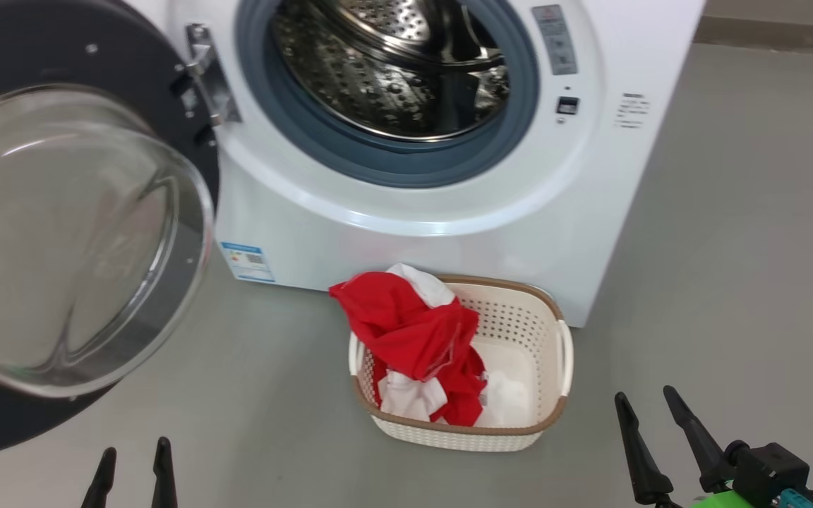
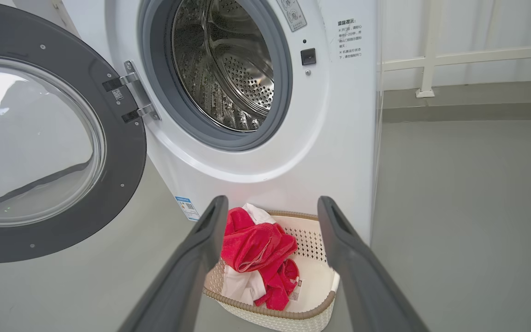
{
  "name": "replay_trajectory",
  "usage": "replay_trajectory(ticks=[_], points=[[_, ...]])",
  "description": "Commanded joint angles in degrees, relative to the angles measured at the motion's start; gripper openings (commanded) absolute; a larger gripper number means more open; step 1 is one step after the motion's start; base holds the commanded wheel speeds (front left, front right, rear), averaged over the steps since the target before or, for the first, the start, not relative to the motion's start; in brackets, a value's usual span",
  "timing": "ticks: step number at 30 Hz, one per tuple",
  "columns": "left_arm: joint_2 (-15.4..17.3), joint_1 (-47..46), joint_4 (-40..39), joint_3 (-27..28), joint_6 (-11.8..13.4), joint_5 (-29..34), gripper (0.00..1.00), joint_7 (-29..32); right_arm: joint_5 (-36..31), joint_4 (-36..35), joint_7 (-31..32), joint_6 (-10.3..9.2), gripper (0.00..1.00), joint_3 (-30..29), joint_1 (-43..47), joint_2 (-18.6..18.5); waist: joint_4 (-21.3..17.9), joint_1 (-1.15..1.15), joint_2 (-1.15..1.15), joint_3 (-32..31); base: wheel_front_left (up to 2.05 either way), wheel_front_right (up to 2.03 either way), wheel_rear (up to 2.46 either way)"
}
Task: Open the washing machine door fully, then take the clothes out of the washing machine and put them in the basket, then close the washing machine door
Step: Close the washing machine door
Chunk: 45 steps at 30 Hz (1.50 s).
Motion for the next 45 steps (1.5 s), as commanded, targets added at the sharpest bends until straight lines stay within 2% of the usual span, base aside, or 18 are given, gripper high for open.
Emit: replay_trajectory(ticks=[1, 12, 25, 33, 38, 39, 41, 42, 45], points=[[0.52, -0.67, -0.82, 1.37, 0.48, -0.45, 1.0, -0.28, -0.66, -1.0, -0.37, 0.28, 1.0, 1.84, -1.27, -0.63, 3.86, 0.0, 0.0, -0.93, 0.0, 0.0, 0.0], [0.52, 1.03, -1.07, -0.21, 2.68, -3.01, 1.0, -0.28, -0.52, 0.33, -0.37, 0.28, 1.0, 5.14, -2.42, -0.63, 10.87, 0.0, 0.0, -1.27, 0.0, 0.0, 0.0], [0.51, 2.18, -3.41, -0.32, 5.78, -7.98, 1.0, -0.28, -1.33, 3.85, -0.37, 0.28, 1.0, 10.4, -8.47, -1.22, 12.54, 0.0, 0.0, 1.12, 0.0, 0.0, 0.0], [0.51, 2.78, -4.11, -0.6, 6.11, -8.07, 1.0, -0.28, -0.86, 4.11, -0.37, 0.28, 1.0, 10.81, -8.56, -1.28, 12.39, 0.0, 0.0, 0.63, 0.0, 0.0, 0.0], [0.51, 2.37, -4.11, -0.83, 5.45, -8.17, 1.0, -0.28, -0.76, 3.95, -0.37, 0.28, 1.0, 10.5, -8.04, -1.24, 12.28, 0.0, 0.0, 0.52, 0.0, 0.0, 0.0], [0.51, 2.21, -4.13, -0.84, 5.32, -8.39, 0.83, -0.28, -0.78, 3.93, -0.37, 0.28, 1.0, 10.48, -7.97, -1.23, 12.28, 0.0, 0.0, 0.52, 0.0, 0.0, 0.0], [0.51, 1.88, -4.33, -0.7, 4.95, -8.42, 0.36, -0.28, -0.78, 3.91, -0.37, 0.28, 1.0, 10.45, -7.87, -1.21, 12.25, 0.0, 0.0, 0.44, 0.0, 0.0, 0.0], [0.51, 1.65, -4.64, -0.45, 4.65, -8.39, 0.01, -0.28, -0.76, 3.88, -0.37, 0.28, 1.0, 10.4, -7.82, -1.2, 12.23, 0.0, 0.0, 0.37, 0.0, 0.0, 0.0], [0.51, 0.77, -6.55, 0.9, 3.44, -8.44, 0.0, -0.28, -0.75, 3.7, -0.37, 0.28, 1.0, 10.22, -7.53, -1.12, 12.13, 0.0, 0.0, 0.2, 0.0, 0.0, 0.0]])
